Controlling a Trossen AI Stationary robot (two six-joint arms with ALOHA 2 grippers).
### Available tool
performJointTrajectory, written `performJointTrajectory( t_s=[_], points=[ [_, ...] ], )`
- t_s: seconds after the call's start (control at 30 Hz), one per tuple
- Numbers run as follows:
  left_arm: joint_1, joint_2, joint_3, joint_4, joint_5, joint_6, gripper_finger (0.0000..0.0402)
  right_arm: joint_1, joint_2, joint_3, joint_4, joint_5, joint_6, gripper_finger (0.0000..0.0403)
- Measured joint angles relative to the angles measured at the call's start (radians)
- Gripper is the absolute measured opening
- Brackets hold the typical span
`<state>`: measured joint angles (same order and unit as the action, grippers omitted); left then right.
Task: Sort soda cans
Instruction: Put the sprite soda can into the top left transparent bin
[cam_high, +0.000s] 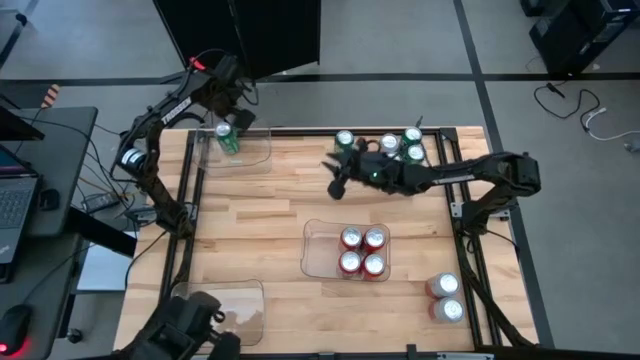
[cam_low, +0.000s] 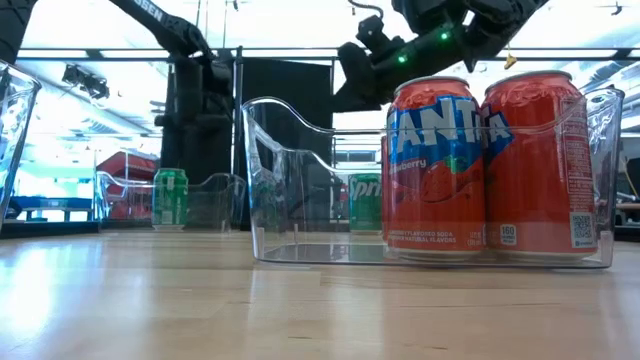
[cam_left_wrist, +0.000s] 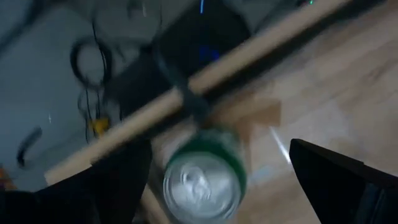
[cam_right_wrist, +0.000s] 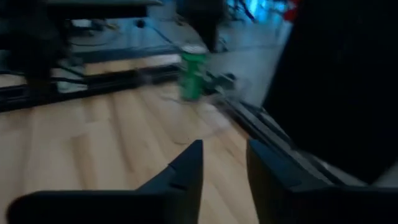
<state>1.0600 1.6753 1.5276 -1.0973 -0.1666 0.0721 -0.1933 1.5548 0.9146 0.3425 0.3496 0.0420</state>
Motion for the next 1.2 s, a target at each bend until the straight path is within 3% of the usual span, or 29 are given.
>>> performJointTrajectory(
  t_s=[0.23, 0.37, 0.6, 0.87, 1.2],
  points=[
    [-0.102, -0.119, -0.023, 0.214, 0.073, 0.014, 0.0383, -0.15, -0.057, 0.0, -0.178, -0.065, 0.07, 0.0199],
    [-0.153, -0.186, -0.06, 0.32, 0.192, 0.007, 0.0383, -0.228, -0.051, 0.0, -0.188, -0.151, 0.098, 0.0252],
    [-0.238, -0.283, -0.205, 0.533, 0.312, 0.003, 0.0383, -0.294, -0.012, 0.0, -0.181, -0.167, 0.097, 0.0324],
    [-0.29, -0.363, -0.407, 0.729, 0.323, -0.026, 0.0383, -0.322, 0.082, 0.0, -0.156, -0.171, 0.076, 0.0337],
    [-0.315, -0.407, -0.491, 0.704, 0.352, -0.051, 0.0383, -0.341, 0.13, 0.003, -0.084, -0.21, 0.052, 0.0306]
  ],
)
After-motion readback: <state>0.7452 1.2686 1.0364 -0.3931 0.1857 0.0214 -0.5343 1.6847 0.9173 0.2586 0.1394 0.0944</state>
